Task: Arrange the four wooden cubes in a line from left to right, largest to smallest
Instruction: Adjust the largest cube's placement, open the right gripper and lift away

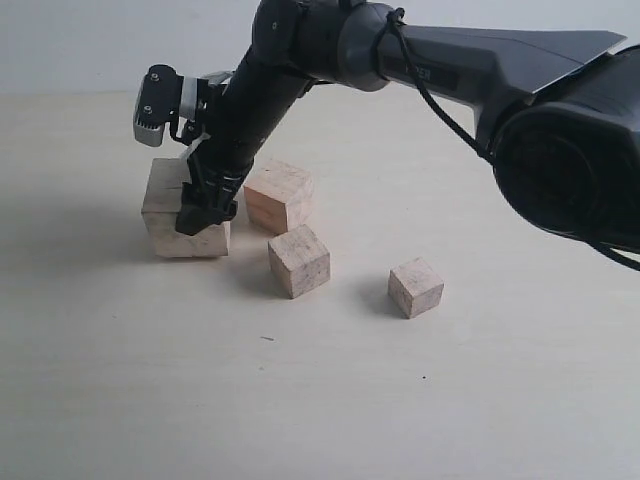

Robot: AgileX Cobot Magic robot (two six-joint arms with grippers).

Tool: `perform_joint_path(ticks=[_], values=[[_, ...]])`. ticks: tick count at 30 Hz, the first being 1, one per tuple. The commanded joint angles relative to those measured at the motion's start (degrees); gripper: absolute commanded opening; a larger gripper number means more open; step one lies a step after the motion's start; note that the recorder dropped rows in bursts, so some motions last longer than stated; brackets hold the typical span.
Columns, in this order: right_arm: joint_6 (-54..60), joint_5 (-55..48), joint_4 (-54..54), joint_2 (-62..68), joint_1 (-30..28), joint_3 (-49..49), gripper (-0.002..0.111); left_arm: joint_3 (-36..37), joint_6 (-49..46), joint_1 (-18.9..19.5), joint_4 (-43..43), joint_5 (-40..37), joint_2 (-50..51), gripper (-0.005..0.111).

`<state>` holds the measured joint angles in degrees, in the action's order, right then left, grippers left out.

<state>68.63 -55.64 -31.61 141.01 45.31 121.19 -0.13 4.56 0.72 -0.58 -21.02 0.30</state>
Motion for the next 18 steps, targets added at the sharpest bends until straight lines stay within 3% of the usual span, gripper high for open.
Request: perform_joint_path(ticks=[1,10,18], values=[[0.35,1.34,-0.85,-0.41,-0.08,0.47,0.0,0.13,0.21,-0.34,0.05,0.71,-0.3,0.0],[0.35,1.21,2.16,-0.27,-0.08,0.35,0.0,0.13,0.21,-0.34,0.05,0.71,-0.3,0.0],[-1.28,1.3,1.65,-0.23,-0.08,0.24,0.015,0.13,0.21,-0.34,0.05,0.71,-0.3,0.0]])
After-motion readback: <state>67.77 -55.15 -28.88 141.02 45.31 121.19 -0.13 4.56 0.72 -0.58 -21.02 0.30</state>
